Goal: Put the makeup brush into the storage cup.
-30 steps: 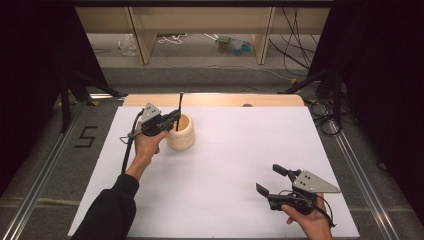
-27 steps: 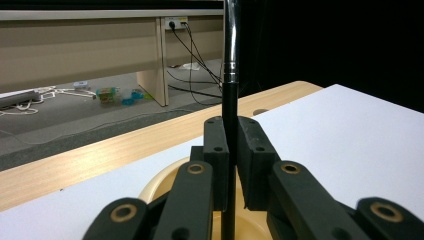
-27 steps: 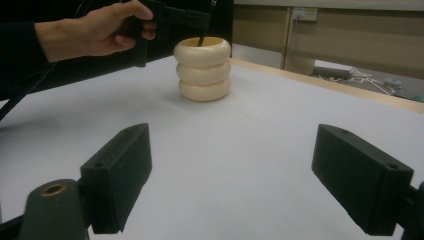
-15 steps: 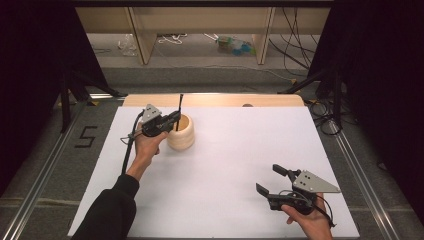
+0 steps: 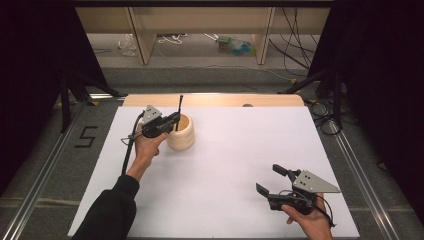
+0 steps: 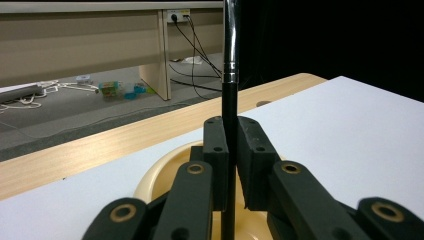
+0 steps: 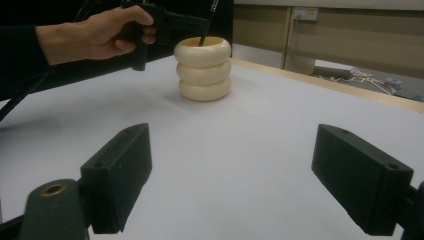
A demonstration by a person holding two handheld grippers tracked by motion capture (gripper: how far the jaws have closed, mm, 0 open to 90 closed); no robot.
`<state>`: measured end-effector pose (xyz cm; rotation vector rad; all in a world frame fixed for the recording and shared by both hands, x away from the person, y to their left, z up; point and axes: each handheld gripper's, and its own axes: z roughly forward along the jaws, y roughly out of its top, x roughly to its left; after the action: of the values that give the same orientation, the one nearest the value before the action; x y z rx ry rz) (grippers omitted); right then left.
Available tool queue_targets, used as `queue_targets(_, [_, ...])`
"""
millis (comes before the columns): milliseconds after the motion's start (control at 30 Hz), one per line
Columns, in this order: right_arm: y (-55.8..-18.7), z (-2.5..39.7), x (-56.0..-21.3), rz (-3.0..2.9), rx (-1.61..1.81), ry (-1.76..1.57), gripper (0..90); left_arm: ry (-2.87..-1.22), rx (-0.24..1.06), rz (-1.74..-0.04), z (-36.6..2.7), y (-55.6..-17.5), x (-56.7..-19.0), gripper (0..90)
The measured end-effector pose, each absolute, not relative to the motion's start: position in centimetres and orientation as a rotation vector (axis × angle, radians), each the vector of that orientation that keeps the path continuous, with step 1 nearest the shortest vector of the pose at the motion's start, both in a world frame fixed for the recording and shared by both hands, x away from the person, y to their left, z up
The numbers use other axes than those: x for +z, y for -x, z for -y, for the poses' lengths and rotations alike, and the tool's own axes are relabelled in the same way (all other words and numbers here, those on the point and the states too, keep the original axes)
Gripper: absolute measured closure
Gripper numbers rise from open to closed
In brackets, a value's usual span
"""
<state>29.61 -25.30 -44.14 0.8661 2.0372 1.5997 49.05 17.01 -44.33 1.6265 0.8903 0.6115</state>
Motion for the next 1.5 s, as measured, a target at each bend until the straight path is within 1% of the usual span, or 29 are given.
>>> queue_targets(567, [-29.5, 25.4, -44.1, -2.048, 1.578, -0.871, 17.5, -1.636, 0.620, -0.897, -16.9, -48.9, -44.7, 82.4])
queue_targets(733, [-29.6, 25.3, -44.1, -2.049, 1.584, -0.868, 17.5, -1.631, 0.633, -0.894, -16.8, -48.9, -44.7, 75.9])
queue_targets(833, [-29.6, 25.3, -44.1, -2.048, 1.585, -0.868, 17.5, -1.623, 0.634, -0.892, -16.8, -48.8, -44.4, 74.2])
queue_targets(933, [-29.6, 25.3, -44.1, -2.049, 1.585, -0.867, 17.5, -1.609, 0.630, -0.906, -16.8, -48.7, -44.3, 69.6])
queue_targets(1100, [-29.6, 25.3, -44.1, -2.048, 1.585, -0.866, 17.5, -1.607, 0.626, -0.913, -16.8, -48.6, -44.1, 65.9])
queue_targets(1267, [-29.6, 25.3, -44.1, -2.048, 1.586, -0.864, 17.5, -1.593, 0.614, -0.937, -16.8, -48.6, -43.9, 56.3])
queue_targets(1500, [-29.6, 25.3, -44.0, -2.046, 1.587, -0.864, 17.5, -1.597, 0.607, -0.936, -16.2, -48.4, -43.3, 39.9])
